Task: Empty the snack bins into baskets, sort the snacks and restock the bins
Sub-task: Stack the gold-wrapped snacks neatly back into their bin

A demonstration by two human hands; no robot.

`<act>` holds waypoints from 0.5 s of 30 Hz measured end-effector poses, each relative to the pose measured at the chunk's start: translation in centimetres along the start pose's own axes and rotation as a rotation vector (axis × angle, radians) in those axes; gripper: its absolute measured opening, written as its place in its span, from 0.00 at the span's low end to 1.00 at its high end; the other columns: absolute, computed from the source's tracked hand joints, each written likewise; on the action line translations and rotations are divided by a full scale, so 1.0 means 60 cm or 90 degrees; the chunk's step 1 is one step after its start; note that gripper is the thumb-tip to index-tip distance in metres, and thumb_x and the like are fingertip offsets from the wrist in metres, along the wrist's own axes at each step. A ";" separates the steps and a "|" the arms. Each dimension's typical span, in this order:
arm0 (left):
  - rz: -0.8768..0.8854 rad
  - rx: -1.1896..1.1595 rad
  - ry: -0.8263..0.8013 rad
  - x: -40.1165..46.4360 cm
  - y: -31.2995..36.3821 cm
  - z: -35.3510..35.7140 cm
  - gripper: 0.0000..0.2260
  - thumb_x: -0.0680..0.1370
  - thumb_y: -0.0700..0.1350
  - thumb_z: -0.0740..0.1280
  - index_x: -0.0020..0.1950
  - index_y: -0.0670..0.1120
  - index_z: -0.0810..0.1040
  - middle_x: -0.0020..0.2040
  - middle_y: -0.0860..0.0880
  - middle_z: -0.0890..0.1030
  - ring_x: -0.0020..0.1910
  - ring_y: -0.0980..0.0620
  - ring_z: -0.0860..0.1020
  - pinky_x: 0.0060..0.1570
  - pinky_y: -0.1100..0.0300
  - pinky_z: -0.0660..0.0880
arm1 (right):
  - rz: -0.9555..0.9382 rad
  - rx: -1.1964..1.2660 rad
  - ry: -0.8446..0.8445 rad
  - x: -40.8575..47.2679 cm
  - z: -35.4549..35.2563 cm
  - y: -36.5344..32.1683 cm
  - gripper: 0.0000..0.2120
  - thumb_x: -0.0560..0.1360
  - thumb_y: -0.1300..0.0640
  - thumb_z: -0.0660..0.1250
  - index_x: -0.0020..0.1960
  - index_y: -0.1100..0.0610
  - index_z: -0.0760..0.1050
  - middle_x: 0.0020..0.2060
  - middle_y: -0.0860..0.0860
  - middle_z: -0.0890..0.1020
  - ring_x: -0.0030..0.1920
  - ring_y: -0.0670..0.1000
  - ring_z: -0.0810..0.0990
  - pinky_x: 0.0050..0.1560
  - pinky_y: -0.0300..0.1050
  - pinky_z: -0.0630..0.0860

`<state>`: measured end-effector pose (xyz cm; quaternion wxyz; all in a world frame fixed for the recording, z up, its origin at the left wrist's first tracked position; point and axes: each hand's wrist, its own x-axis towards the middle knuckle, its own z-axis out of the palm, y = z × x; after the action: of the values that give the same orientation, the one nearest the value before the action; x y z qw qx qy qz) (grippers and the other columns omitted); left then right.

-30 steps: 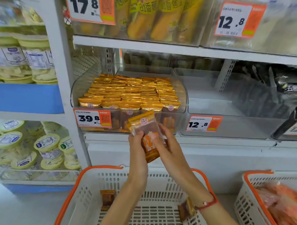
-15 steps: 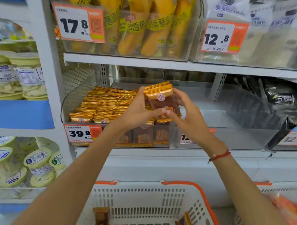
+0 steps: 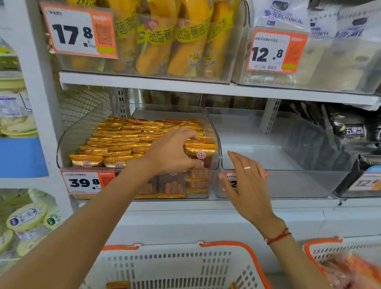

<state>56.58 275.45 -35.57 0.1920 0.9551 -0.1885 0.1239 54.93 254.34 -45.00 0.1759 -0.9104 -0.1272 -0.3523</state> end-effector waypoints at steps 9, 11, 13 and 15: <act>0.096 0.274 0.088 -0.017 0.015 0.066 0.21 0.81 0.54 0.49 0.68 0.48 0.71 0.65 0.47 0.77 0.64 0.48 0.73 0.67 0.51 0.66 | -0.025 -0.074 0.045 -0.004 0.014 0.003 0.22 0.76 0.43 0.62 0.64 0.54 0.73 0.59 0.53 0.77 0.55 0.55 0.75 0.61 0.47 0.63; 0.122 0.272 0.149 -0.032 0.003 0.082 0.23 0.82 0.53 0.47 0.65 0.46 0.76 0.60 0.46 0.80 0.61 0.48 0.77 0.68 0.50 0.66 | -0.019 -0.080 0.059 -0.004 0.018 0.001 0.21 0.74 0.44 0.64 0.63 0.54 0.73 0.59 0.53 0.77 0.56 0.55 0.74 0.61 0.47 0.62; 0.162 0.291 0.180 -0.043 -0.006 0.091 0.23 0.82 0.51 0.48 0.65 0.44 0.77 0.59 0.46 0.82 0.60 0.48 0.79 0.68 0.50 0.67 | -0.006 -0.079 0.062 -0.004 0.023 -0.002 0.21 0.73 0.44 0.65 0.62 0.54 0.73 0.59 0.54 0.77 0.56 0.56 0.74 0.61 0.48 0.62; 0.194 0.316 0.176 -0.045 -0.007 0.091 0.23 0.82 0.50 0.49 0.65 0.43 0.78 0.59 0.45 0.82 0.59 0.48 0.80 0.69 0.50 0.67 | -0.001 -0.075 0.060 -0.002 0.025 -0.005 0.21 0.72 0.45 0.66 0.61 0.54 0.74 0.58 0.54 0.76 0.55 0.56 0.74 0.60 0.49 0.62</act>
<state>55.23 274.38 -41.40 -0.0440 0.9077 -0.2654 0.3219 55.62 255.21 -46.07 0.1275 -0.9015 -0.0984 -0.4017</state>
